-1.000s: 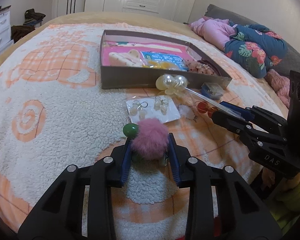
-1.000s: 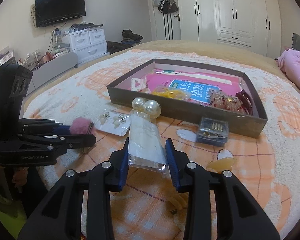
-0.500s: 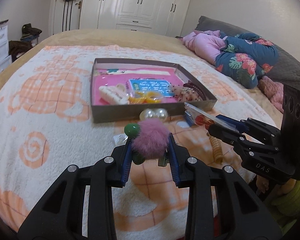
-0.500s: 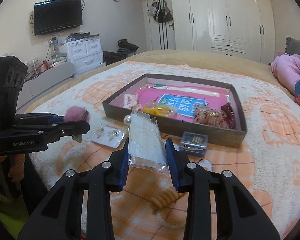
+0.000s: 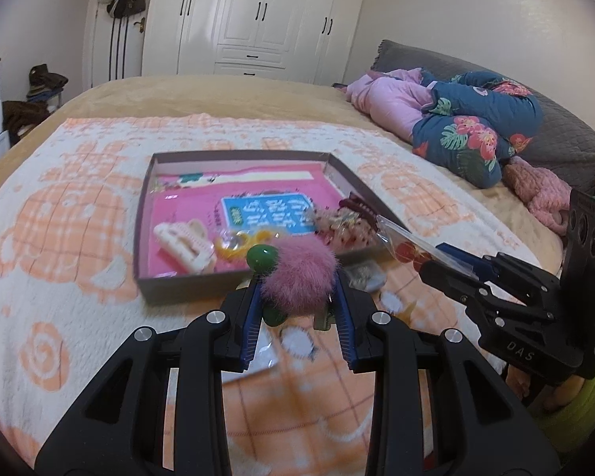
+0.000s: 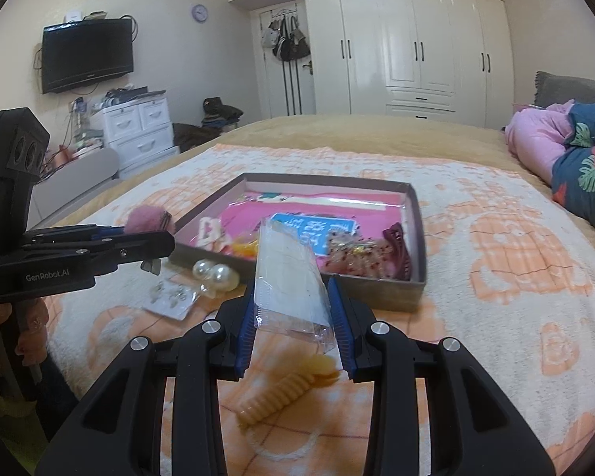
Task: Organize jewelry
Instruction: 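Carry the pink pompom into the box with the left tool while the right tool places the white packet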
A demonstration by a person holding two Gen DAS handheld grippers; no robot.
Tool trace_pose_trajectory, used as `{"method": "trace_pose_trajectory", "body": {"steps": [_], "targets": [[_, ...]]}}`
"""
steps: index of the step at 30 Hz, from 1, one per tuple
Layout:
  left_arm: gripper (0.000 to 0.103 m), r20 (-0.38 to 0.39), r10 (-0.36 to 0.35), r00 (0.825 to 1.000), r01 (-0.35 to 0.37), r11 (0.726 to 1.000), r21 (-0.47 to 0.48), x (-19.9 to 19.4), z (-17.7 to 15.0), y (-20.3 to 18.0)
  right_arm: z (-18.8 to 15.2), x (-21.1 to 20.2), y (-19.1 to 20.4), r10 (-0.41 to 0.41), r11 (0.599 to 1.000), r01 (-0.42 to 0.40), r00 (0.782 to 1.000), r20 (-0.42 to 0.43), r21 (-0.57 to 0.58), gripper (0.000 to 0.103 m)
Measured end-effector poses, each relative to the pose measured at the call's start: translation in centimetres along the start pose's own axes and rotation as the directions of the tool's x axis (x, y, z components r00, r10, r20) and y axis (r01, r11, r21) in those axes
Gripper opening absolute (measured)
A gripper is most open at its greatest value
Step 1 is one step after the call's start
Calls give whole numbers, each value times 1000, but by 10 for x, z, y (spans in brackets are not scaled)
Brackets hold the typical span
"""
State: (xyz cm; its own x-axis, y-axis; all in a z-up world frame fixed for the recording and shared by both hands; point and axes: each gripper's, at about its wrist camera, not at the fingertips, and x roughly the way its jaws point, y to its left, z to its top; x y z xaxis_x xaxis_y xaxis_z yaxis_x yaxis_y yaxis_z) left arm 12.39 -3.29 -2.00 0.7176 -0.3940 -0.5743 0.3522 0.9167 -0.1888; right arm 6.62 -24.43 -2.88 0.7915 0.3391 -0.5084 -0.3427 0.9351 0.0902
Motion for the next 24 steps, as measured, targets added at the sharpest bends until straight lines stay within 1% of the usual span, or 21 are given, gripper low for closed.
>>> {"method": "trace_pose_trajectory", "body": {"steps": [11, 19, 24], "targets": [[24, 24, -12, 1000, 12, 1000, 4, 17, 24, -4, 12, 1, -14, -47, 999, 46, 998, 35, 18, 33], [24, 54, -10, 998, 11, 1000, -15, 26, 41, 2, 30, 8, -23, -71, 997, 71, 995, 69, 10, 33], [24, 57, -1, 998, 2, 1000, -23, 34, 50, 10, 41, 18, -31, -91, 996, 91, 992, 81, 5, 33]]}}
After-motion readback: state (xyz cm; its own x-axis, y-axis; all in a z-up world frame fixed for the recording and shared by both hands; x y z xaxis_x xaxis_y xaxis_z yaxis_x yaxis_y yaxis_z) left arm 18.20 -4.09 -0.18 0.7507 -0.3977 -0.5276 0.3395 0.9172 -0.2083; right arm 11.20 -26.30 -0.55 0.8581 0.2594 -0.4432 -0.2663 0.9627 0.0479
